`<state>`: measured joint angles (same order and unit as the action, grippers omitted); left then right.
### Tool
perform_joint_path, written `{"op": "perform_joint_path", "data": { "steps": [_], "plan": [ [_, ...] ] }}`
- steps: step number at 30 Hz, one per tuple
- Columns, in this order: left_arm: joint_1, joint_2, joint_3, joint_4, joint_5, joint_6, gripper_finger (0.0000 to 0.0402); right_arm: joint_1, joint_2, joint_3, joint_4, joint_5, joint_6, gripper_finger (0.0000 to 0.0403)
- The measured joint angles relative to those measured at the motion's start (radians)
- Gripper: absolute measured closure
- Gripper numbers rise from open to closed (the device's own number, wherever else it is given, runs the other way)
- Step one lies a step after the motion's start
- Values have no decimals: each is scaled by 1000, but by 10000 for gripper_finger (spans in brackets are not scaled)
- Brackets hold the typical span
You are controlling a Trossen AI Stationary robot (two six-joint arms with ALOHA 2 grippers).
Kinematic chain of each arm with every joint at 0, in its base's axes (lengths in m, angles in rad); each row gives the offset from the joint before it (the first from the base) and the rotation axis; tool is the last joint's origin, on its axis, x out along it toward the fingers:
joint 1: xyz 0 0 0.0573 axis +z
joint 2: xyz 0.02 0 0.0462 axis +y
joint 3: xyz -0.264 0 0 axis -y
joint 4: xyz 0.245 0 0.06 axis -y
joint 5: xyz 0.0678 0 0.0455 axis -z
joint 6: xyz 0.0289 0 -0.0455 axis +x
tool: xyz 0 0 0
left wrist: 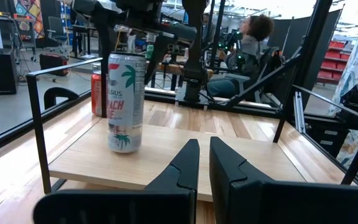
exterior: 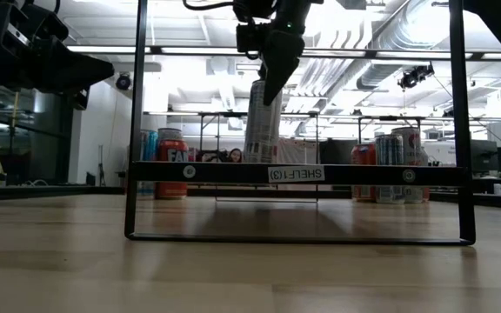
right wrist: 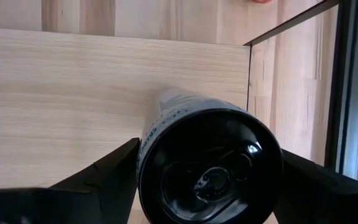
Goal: Place canned beverage on shelf
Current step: Put the bottom right white-pink soda can on the shelf
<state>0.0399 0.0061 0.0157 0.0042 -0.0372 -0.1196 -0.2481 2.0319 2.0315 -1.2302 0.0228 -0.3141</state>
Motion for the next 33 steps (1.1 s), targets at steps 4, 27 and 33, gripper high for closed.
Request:
{"op": "perform_joint_path", "data": {
  "steps": [4,27,33],
  "plan": [
    [0,0,0,0,0,0,401,0,0,0,3,0,3,119],
    [0,0,0,0,0,0,401,-7,-1,76,31,132,-48,49],
    [0,0,0,0,0,0,401,-53,-1,242,-100,76,-52,48]
  ]
}}
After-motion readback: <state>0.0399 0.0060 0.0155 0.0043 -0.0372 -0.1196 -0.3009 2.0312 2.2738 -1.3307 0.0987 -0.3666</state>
